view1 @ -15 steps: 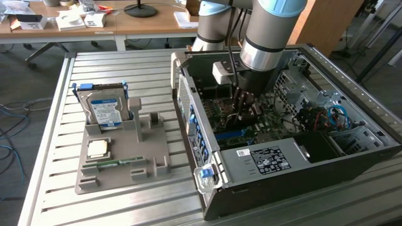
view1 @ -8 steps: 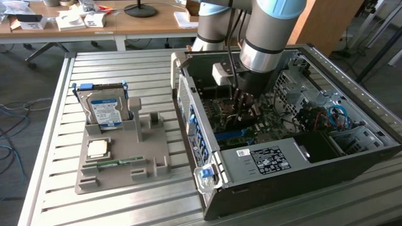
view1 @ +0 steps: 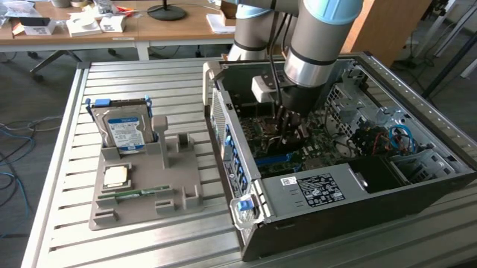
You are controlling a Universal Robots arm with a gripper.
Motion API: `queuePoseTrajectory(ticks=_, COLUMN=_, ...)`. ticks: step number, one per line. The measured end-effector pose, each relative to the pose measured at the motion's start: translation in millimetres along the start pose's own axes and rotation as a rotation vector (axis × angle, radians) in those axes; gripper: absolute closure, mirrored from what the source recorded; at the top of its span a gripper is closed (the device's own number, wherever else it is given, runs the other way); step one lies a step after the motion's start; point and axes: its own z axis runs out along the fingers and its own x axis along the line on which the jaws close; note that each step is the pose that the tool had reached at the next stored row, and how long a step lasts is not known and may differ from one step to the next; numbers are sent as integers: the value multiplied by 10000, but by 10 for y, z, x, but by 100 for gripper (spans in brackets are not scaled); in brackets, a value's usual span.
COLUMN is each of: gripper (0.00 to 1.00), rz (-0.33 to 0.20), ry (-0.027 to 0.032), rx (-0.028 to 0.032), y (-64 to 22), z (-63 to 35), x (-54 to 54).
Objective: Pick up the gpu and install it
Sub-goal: 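Insert the gpu into the slot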
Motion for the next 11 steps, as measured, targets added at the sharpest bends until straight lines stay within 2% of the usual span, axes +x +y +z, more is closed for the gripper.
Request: queuePoseTrajectory(ticks=11, gripper=74, rz=0, ry=5, rx=-2, y=6, z=6, x=1)
